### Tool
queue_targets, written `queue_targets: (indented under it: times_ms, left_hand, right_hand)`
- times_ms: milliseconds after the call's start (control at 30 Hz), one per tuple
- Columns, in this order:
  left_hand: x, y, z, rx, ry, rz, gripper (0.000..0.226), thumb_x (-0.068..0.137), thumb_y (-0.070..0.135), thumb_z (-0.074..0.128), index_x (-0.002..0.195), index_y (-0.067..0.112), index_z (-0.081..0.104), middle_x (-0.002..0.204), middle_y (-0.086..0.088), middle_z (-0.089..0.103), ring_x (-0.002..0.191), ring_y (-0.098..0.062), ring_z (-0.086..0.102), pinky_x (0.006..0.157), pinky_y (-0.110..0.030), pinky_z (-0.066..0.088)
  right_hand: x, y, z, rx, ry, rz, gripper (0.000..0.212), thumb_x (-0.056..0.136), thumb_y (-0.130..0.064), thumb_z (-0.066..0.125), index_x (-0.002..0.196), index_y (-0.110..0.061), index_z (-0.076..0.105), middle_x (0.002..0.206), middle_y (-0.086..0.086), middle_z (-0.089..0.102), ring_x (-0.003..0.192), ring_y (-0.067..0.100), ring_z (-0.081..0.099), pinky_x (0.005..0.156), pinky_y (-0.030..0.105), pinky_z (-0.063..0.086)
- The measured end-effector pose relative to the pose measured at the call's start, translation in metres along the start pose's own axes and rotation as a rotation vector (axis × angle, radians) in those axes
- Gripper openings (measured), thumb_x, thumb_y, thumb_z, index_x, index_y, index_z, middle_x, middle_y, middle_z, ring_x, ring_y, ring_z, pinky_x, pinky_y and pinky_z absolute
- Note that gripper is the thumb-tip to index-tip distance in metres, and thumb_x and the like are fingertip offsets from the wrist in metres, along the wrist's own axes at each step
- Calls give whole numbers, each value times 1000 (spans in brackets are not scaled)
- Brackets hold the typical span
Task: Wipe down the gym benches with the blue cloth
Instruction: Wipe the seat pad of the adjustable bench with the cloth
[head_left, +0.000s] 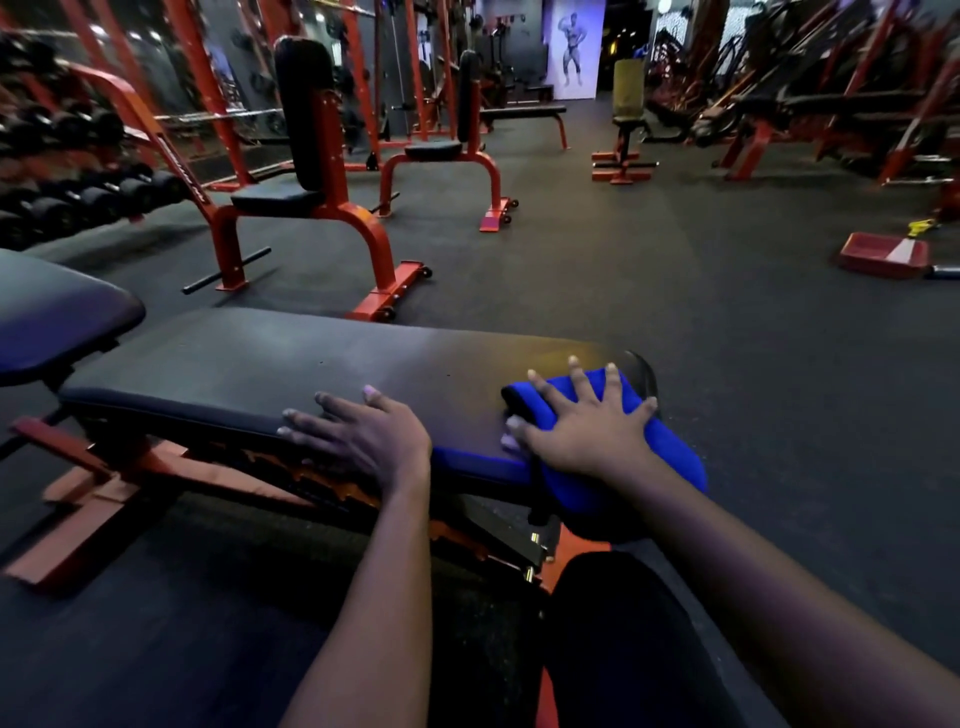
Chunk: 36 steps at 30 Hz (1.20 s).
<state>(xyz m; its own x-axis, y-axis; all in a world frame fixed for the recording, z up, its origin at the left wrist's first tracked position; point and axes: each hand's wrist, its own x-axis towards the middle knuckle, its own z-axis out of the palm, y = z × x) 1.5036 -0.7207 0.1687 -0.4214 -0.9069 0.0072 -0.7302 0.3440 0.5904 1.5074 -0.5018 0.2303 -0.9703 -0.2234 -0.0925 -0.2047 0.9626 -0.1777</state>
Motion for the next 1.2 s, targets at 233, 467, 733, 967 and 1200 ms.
queue_targets:
  times_ms: [233, 467, 733, 967, 1200]
  left_hand:
    - [-7, -6, -5, -97, -21, 17, 81, 85, 49, -5, 157, 14, 4, 163, -15, -2, 150, -36, -1, 120, -50, -2]
    - [-35, 6, -18, -390, 201, 71, 56, 98, 27, 45, 142, -6, 37, 158, -28, 10, 149, -40, 1, 118, -55, 6]
    - [-30, 5, -13, -368, 244, 100, 54, 98, 27, 45, 140, -6, 38, 159, -28, 8, 148, -40, -1, 118, -53, 4]
    - [-34, 6, -20, -347, 221, 122, 55, 100, 27, 42, 141, -8, 35, 158, -30, 6, 148, -44, -2, 118, -54, -1]
    - [-67, 29, -53, -531, 146, 509, 24, 99, 20, 46, 114, 7, 60, 115, -16, 60, 111, -31, 50, 92, -35, 37]
  right_hand:
    - [-23, 17, 21, -38, 170, -96, 67, 88, -78, 22, 149, -57, 5, 165, -14, -3, 151, 26, -12, 109, 73, 5]
    - [26, 21, -3, 46, 60, 62, 72, 91, -75, 26, 154, -48, 4, 166, -5, -8, 150, 32, -16, 108, 76, 4]
    - [64, 48, -13, 156, 31, 108, 70, 91, -71, 34, 153, -50, 8, 165, -9, -8, 151, 29, -14, 112, 71, 7]
    - [45, 29, 0, -4, 120, -140, 58, 98, -51, 38, 153, -45, 20, 165, -7, 9, 152, 24, 4, 118, 59, 6]
    - [-11, 33, -21, 1388, 395, -124, 24, 92, -20, 53, 111, -23, 67, 88, -2, 75, 86, 17, 71, 86, 33, 54]
